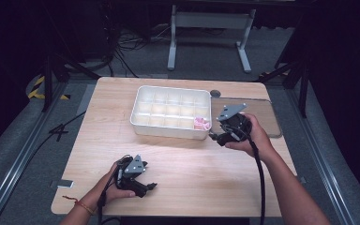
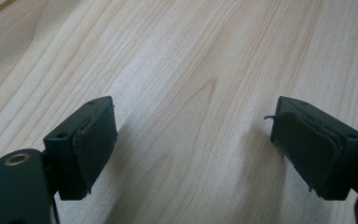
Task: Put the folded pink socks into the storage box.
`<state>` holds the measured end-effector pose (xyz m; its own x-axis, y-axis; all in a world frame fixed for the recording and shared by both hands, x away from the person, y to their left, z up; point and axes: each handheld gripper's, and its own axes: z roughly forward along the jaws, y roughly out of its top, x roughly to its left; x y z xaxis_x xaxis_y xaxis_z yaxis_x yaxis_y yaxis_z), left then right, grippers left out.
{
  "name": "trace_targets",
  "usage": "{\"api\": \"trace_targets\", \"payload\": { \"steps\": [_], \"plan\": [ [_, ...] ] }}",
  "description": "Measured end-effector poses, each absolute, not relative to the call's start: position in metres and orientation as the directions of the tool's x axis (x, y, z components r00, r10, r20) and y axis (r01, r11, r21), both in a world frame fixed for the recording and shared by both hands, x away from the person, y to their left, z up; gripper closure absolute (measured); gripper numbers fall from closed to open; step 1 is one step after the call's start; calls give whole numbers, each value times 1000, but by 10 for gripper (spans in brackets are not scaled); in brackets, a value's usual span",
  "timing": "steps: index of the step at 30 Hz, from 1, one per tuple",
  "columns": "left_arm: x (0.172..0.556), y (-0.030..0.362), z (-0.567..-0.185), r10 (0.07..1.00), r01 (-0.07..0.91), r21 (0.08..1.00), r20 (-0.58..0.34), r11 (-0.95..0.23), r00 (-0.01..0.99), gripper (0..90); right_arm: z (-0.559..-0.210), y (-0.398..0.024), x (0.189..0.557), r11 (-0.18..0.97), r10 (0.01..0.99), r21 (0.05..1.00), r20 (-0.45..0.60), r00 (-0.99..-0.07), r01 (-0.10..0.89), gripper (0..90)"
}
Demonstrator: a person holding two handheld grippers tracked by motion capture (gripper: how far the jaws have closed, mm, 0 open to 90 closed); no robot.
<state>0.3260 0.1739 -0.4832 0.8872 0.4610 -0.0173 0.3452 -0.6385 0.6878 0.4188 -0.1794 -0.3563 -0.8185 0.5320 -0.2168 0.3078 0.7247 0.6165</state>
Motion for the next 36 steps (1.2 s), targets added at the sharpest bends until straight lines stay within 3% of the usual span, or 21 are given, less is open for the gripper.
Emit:
{"api": "trace_targets", "payload": {
  "steps": [36],
  "plan": [
    [326, 174, -483, 462, 344, 687, -15, -640, 887, 146, -390, -224, 384, 750, 551, 562, -236, -801, 350, 306]
  ]
}}
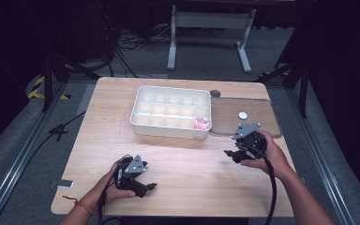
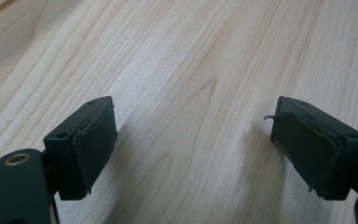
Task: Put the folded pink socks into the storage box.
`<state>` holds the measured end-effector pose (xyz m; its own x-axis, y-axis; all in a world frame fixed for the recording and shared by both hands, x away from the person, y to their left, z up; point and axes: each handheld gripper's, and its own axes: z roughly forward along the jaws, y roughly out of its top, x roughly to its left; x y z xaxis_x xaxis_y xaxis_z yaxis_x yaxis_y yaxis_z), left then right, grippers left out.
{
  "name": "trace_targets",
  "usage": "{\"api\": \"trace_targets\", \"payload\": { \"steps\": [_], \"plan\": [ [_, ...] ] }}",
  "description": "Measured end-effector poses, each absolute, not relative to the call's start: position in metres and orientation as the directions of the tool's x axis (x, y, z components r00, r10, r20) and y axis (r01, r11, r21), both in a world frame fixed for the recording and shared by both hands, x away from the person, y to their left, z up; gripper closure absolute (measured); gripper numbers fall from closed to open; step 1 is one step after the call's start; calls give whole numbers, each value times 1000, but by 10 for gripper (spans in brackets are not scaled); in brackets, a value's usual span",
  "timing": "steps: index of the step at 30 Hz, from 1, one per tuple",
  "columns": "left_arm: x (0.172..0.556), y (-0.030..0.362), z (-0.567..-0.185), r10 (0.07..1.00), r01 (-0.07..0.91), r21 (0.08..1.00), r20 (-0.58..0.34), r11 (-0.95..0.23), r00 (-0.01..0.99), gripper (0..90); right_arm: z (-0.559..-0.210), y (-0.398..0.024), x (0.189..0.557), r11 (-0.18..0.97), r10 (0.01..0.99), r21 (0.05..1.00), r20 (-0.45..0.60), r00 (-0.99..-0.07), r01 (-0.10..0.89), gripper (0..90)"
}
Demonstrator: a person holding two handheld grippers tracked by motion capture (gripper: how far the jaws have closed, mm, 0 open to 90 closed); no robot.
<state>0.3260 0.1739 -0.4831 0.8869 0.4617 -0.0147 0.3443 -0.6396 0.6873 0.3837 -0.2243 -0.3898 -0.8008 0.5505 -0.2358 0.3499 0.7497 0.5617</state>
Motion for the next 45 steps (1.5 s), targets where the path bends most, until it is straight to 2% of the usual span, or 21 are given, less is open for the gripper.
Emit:
{"api": "trace_targets", "payload": {
  "steps": [19, 31, 45],
  "plan": [
    [326, 174, -483, 462, 345, 687, -15, -640, 887, 146, -417, -250, 359, 757, 558, 542, -246, -793, 365, 304],
    [326, 174, -483, 462, 343, 687, -13, -641, 887, 146, -430, -274, 346, 728, 587, 568, -227, -777, 384, 305],
    [326, 174, -483, 461, 343, 688, -13, -640, 887, 146, -453, -311, 327, 641, 650, 622, -129, -749, 450, 297]
  ]
}}
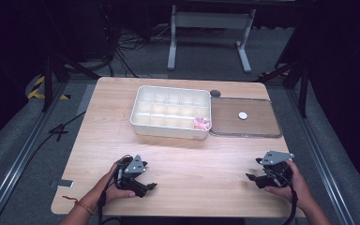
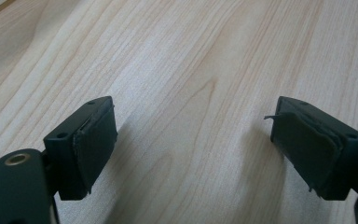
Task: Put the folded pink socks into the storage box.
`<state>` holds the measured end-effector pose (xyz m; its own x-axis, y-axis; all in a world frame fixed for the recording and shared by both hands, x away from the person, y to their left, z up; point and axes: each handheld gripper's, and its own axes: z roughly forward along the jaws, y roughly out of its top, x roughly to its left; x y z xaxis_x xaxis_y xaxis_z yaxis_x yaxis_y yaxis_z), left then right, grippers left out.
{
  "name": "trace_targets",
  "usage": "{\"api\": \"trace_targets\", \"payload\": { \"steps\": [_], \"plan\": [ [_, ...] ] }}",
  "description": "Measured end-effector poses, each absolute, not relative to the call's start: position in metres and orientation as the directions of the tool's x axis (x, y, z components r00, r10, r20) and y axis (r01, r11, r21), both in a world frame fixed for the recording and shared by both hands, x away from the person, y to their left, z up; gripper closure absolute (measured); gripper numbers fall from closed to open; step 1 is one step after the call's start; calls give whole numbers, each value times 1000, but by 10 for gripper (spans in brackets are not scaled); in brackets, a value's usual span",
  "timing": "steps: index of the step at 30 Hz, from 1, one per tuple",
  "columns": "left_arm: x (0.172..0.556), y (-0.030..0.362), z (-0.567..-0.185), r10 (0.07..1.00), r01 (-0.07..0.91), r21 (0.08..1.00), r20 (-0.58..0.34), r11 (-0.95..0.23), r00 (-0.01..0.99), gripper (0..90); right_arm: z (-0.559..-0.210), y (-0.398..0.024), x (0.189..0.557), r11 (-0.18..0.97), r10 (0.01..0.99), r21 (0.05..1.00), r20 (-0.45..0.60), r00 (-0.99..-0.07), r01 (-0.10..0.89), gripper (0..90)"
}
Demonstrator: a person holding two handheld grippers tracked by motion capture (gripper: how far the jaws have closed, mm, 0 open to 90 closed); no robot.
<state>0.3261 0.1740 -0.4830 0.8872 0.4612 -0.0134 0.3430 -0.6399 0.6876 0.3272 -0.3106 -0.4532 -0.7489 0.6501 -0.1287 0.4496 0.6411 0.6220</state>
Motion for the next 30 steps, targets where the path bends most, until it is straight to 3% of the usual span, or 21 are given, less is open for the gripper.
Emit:
{"api": "trace_targets", "payload": {
  "steps": [9, 14, 30],
  "plan": [
    [326, 174, -483, 461, 345, 687, -15, -640, 887, 145, -474, -330, 316, 558, 694, 665, -46, -718, 497, 282],
    [326, 174, -483, 461, 344, 688, -15, -639, 887, 146, -486, -339, 309, 447, 740, 743, 6, -672, 499, 256],
    [325, 174, -483, 467, 347, 687, -13, -638, 884, 145, -486, -338, 306, 422, 769, 745, 7, -640, 516, 238]
  ]
}}
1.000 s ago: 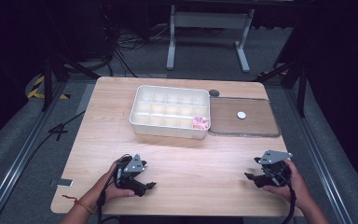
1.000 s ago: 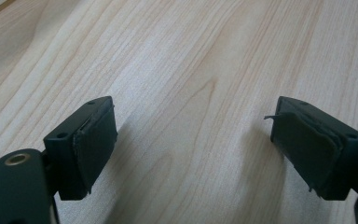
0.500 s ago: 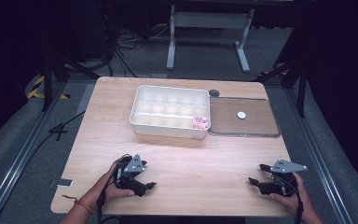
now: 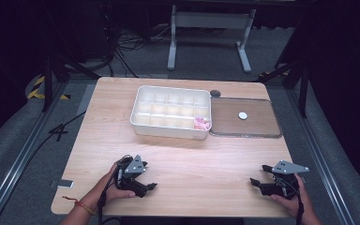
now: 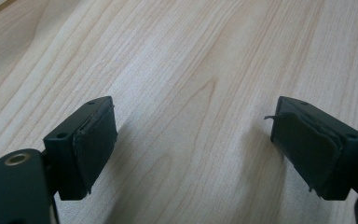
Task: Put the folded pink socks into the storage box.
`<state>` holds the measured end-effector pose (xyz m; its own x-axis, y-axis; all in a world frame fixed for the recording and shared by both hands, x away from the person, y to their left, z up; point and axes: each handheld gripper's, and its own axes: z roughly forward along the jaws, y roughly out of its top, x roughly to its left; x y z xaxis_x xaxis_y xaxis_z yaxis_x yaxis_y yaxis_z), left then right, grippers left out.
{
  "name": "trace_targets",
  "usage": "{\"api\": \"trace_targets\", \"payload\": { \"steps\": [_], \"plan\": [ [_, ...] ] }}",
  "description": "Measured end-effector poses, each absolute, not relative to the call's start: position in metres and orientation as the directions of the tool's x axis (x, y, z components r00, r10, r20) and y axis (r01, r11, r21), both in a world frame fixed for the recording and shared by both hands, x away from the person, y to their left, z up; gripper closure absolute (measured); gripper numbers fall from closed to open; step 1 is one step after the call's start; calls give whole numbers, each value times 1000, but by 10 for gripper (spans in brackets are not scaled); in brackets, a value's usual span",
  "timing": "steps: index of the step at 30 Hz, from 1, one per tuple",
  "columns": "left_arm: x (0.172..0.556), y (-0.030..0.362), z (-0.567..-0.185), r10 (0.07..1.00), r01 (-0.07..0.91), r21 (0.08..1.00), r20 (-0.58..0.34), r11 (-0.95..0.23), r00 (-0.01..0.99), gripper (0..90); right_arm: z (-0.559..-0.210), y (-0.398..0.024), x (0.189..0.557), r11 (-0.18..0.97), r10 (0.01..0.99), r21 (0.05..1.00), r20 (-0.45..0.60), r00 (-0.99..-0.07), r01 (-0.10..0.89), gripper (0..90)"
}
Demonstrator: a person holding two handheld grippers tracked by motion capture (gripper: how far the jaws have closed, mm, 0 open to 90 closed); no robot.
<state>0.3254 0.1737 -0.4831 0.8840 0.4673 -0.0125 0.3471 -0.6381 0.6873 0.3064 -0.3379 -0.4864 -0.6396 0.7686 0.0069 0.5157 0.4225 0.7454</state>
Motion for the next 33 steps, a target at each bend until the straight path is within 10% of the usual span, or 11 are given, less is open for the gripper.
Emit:
{"api": "trace_targets", "payload": {
  "steps": [33],
  "plan": [
    [326, 173, -483, 463, 345, 685, -14, -641, 886, 138, -487, -338, 307, 419, 771, 745, 9, -636, 519, 224]
  ]
}}
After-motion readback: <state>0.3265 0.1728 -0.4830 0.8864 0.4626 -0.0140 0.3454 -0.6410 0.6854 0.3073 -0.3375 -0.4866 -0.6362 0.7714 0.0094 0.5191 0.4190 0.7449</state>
